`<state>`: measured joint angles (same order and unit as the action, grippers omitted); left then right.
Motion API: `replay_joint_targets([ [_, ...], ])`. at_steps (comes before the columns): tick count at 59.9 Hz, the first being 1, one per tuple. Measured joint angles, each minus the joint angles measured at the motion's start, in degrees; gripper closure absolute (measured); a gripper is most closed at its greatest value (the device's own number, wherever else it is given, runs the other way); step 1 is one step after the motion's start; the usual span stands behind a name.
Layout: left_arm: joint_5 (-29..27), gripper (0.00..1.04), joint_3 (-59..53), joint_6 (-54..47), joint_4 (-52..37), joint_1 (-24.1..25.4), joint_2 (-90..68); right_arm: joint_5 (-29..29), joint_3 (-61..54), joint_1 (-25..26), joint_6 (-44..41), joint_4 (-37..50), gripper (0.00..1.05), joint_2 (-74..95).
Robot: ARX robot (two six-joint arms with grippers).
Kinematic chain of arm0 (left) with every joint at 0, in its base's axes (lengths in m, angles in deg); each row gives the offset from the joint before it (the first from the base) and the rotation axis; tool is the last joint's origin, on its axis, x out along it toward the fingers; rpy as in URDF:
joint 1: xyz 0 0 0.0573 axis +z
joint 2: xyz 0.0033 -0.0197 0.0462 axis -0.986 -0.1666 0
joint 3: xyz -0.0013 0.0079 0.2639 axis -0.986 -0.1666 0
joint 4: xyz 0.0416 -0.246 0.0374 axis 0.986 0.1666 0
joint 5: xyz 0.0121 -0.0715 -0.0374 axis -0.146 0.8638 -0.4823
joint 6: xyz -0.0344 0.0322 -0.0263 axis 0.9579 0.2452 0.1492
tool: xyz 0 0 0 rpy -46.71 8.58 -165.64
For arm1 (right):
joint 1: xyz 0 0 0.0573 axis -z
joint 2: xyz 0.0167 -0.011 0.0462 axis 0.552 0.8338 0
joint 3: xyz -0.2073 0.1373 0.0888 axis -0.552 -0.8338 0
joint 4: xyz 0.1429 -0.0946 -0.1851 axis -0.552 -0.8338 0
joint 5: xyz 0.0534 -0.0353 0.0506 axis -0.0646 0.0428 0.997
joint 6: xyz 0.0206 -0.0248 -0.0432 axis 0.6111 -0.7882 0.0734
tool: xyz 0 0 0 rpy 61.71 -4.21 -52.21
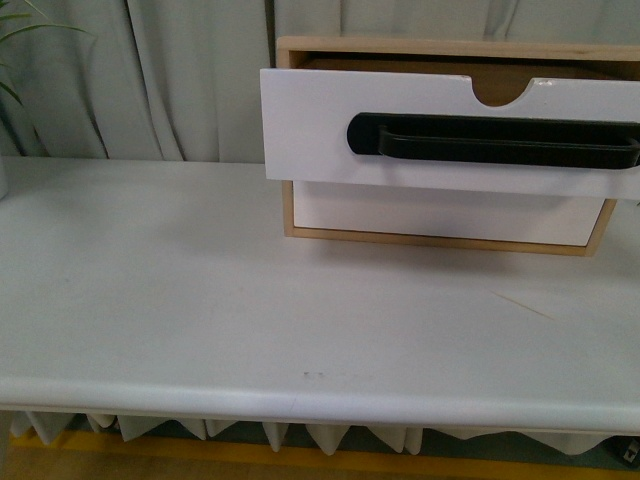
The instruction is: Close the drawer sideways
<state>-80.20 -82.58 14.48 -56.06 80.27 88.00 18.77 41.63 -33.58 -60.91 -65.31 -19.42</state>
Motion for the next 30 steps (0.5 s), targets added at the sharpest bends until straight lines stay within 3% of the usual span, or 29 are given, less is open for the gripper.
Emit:
replay_joint_targets([
  [30, 0.0, 0.06, 0.0, 0.0, 0.0, 0.0, 0.0, 0.0, 0.0, 0.0, 0.0, 0.0, 0.09, 0.0],
])
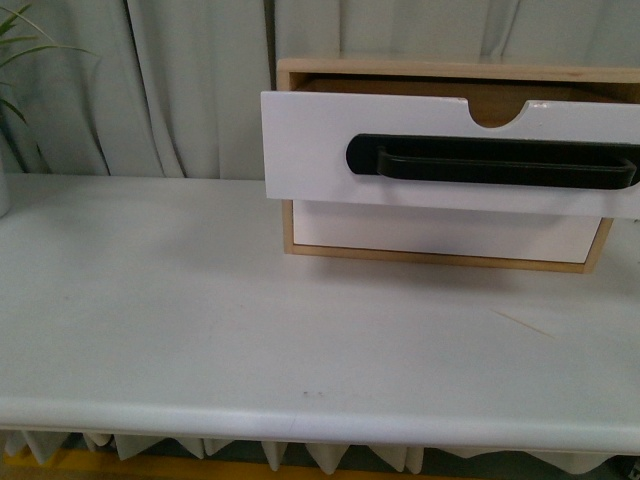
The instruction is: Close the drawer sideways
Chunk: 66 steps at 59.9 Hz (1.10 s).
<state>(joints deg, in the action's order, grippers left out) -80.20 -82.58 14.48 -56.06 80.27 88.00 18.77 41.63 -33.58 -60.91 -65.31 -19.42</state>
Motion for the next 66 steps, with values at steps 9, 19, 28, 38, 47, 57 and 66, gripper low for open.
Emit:
replay_joint_targets([
  [9, 0.0, 0.06, 0.0, 0.0, 0.0, 0.0, 0.0, 0.0, 0.0, 0.0, 0.0, 0.0, 0.09, 0.0],
  [19, 0.0, 0.06, 0.0, 0.0, 0.0, 0.0, 0.0, 0.0, 0.0, 0.0, 0.0, 0.0, 0.09, 0.0],
  [28, 0.0, 0.06, 0.0, 0.0, 0.0, 0.0, 0.0, 0.0, 0.0, 0.0, 0.0, 0.0, 0.09, 0.0],
  [38, -0.5, 0.06, 0.0, -0.1, 0.1, -0.2, -0.1, 0.0, 0.0, 0.0, 0.0, 0.0, 0.09, 0.0],
  [47, -27.2, 0.06, 2.2, 2.5, 4.7, -10.3, -7.6, 2.7, 0.8, 0.8, -4.3, -0.3, 0.09, 4.2],
  [57, -27.5, 0.06, 9.7, 15.4, 6.1, -14.0, -18.2, 3.9, 5.3, 0.5, -15.1, 5.0, 0.09, 13.5],
  [66, -22.0, 0.06, 15.7, 29.8, 3.3, -15.4, -28.6, 5.0, 9.5, -1.0, -29.1, 8.7, 0.09, 22.8],
])
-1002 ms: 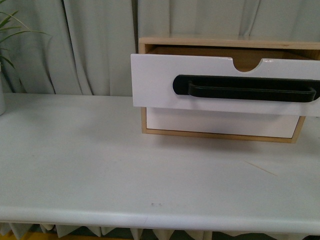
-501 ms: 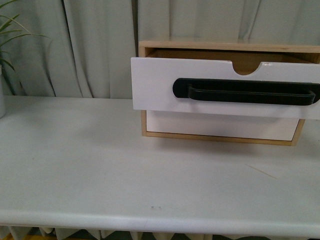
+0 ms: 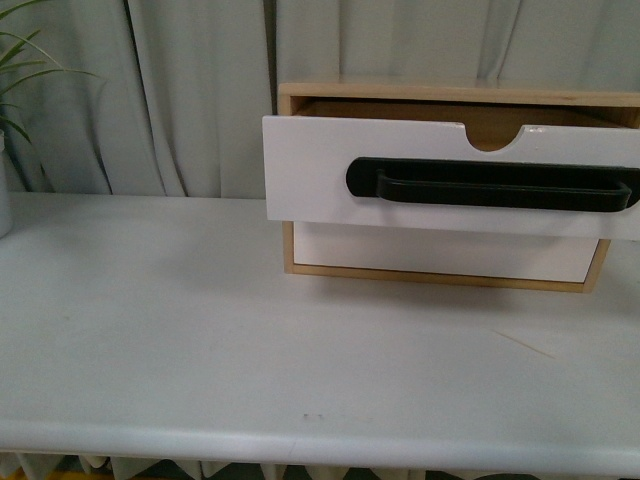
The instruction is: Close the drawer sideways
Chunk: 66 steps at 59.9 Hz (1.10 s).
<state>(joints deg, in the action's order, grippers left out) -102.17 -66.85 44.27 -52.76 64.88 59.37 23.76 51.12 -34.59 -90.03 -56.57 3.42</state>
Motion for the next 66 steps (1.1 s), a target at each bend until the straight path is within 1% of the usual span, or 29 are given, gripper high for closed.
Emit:
replay_joint_targets([
  [7, 2.8, 0.06, 3.1, 11.8, -3.5, -3.6, -8.5, 0.2, 2.7, -0.9, -10.2, 4.0, 0.09, 7.9],
  [10, 3.2, 0.06, 4.9, 17.6, -6.2, -6.3, -13.6, 0.0, 3.6, -1.6, -17.2, 7.9, 0.09, 12.8],
  [13, 3.6, 0.06, 6.7, 24.2, -10.1, -9.7, -19.1, 0.0, 4.1, -2.2, -21.4, 11.4, 0.09, 16.9],
  [16, 3.6, 0.06, 8.0, 28.0, -12.6, -11.6, -22.7, 0.2, 4.5, -2.3, -23.7, 14.3, 0.09, 20.0],
  [20, 2.9, 0.06, 9.8, 33.2, -16.2, -13.6, -28.5, 1.0, 4.7, -1.9, -26.4, 20.5, 0.09, 25.8],
  [25, 2.7, 0.06, 12.4, 37.7, -20.2, -15.2, -36.1, 2.0, 5.7, -0.2, -28.7, 27.8, 0.09, 34.1],
  [34, 4.2, 0.06, 18.8, 41.3, -24.5, -16.0, -46.5, 2.8, 7.7, -0.2, -31.6, 33.9, 0.09, 44.2],
  [50, 6.3, 0.06, 27.5, 43.0, -26.2, -14.9, -57.8, 2.2, 11.9, -3.9, -32.7, 36.0, 0.09, 50.1],
  [66, 7.6, 0.06, 33.4, 43.2, -26.4, -14.0, -62.6, 1.9, 15.8, -4.9, -32.8, 36.6, 0.09, 54.6],
])
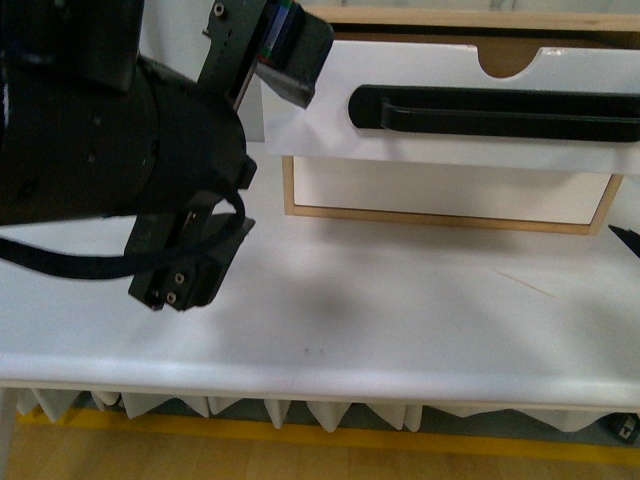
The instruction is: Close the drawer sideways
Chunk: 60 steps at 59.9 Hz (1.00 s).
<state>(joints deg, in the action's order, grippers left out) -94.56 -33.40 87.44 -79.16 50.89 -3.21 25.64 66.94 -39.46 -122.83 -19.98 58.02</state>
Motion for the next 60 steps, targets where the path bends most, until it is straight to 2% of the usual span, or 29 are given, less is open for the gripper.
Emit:
replay_joint_targets([
  [30, 1.6, 0.06, 3.3, -0.3, 0.2, 0.7, -2.8, -0.7, 2.8, -2.3, 0.1, 0.9, 0.09, 3.6],
  [60, 1.7, 0.06, 6.7, -0.9, 1.0, 0.6, -5.1, -0.2, 6.0, -0.8, 0.8, 1.8, 0.09, 8.5],
])
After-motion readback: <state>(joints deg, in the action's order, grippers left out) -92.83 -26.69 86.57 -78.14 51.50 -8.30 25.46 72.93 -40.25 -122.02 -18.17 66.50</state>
